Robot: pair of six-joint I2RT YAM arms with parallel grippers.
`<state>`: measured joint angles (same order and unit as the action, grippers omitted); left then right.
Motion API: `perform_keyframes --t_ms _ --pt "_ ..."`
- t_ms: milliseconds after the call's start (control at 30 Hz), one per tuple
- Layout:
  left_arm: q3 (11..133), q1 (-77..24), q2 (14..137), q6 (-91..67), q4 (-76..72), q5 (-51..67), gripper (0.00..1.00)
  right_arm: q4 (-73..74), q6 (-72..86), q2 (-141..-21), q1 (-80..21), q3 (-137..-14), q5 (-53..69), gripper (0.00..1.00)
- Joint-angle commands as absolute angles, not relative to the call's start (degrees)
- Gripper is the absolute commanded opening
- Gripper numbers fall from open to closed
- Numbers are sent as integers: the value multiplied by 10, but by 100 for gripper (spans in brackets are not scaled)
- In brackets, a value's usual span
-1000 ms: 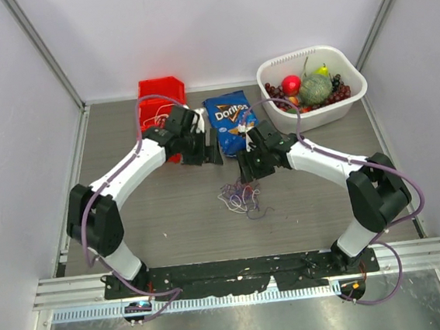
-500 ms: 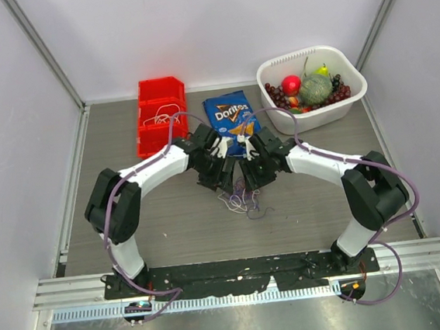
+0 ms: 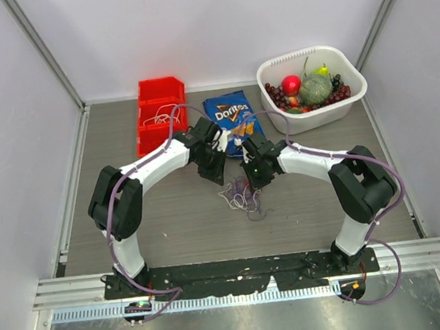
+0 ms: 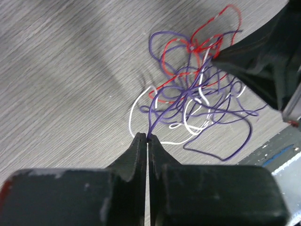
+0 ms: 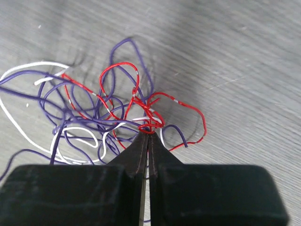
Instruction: Untangle the cables
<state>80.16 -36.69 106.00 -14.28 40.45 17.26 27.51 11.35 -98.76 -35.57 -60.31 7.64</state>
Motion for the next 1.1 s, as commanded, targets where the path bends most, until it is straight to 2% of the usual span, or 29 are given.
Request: perform_keyframes --t_ms 0,200,533,833,1067 --pt "827 -366 1014 -117 431 122 0 277 141 -983 -357 -629 -34 1" --pt "900 -367 969 -93 488 -66 0 326 176 -939 -356 -609 -163 1" --pt "1033 -365 890 -83 448 -235 0 351 191 -881 -322 -556 -201 1" --pt "1122 -365 808 -57 309 -260 0 345 192 -871 -288 -535 -185 1" --pt "1201 -364 848 -38 265 -322 0 341 178 -866 -277 -547 -158 1"
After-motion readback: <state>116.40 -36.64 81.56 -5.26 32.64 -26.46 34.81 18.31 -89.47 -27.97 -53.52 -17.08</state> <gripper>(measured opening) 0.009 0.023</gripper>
